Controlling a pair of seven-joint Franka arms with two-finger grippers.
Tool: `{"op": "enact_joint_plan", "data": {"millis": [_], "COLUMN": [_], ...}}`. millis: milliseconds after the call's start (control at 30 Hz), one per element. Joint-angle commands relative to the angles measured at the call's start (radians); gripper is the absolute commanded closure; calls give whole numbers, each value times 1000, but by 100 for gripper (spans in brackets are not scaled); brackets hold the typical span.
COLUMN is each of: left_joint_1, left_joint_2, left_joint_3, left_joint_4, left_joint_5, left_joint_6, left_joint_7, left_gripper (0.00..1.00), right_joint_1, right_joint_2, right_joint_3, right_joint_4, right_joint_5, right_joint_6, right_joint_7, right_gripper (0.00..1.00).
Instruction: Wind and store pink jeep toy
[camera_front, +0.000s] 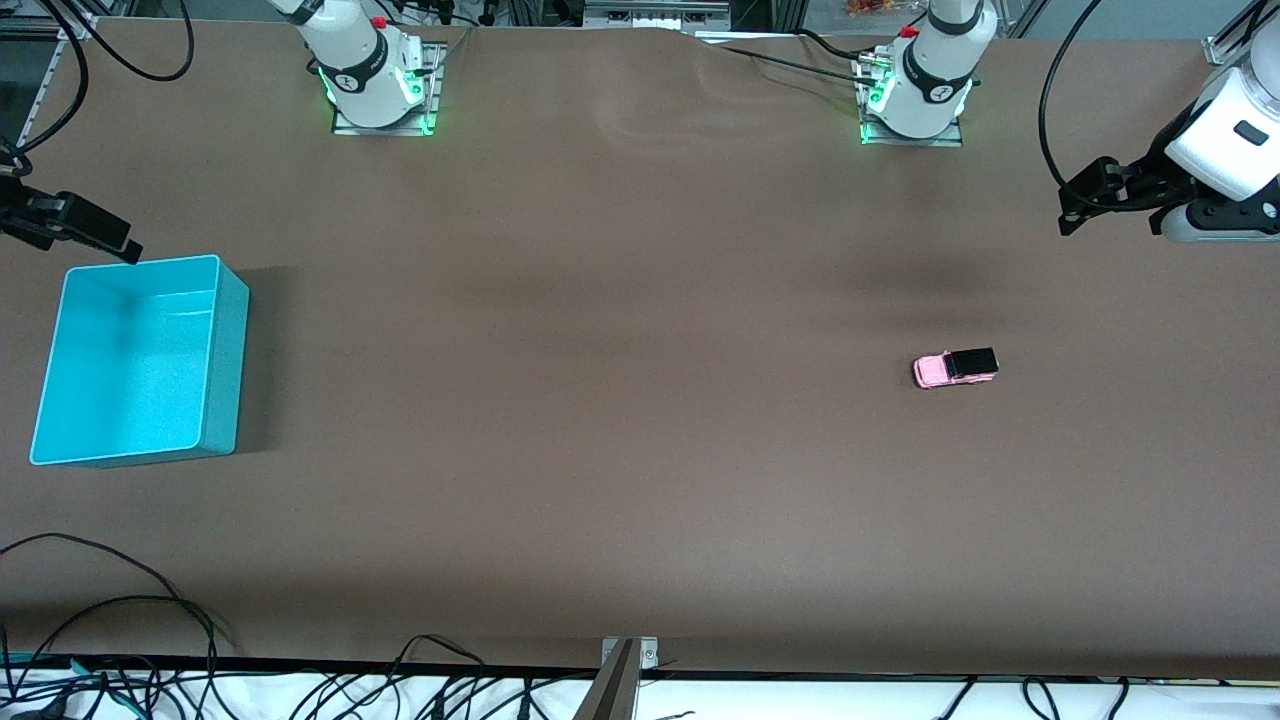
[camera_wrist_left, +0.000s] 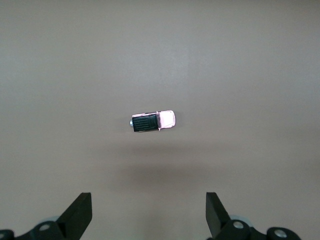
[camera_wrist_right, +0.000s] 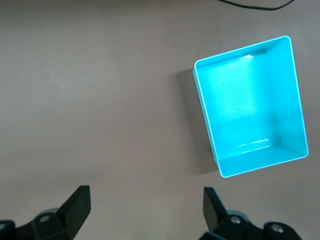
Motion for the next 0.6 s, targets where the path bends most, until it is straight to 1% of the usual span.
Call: {"op": "enact_joint_plan", "data": {"millis": [0, 400, 567], "left_joint_1": [7, 7, 5], "left_joint_2": [10, 16, 16], "left_joint_3": [-9, -12, -12], "left_joint_4": [27, 28, 28], "left_joint_5": [4, 4, 4], "left_joint_6": [-26, -27, -27], "left_joint_7": [-14, -23, -29], "left_gripper": [0, 0, 0], "right_joint_1": [0, 4, 12], "right_joint_2": [-1, 2, 7], "right_joint_3": [7, 10, 10], "right_joint_4": [18, 16, 16], "right_joint_5": [-5, -5, -5], "right_joint_6": [-35, -39, -62], "right_joint_7": [9, 15, 18], "right_gripper": [0, 0, 0]}}
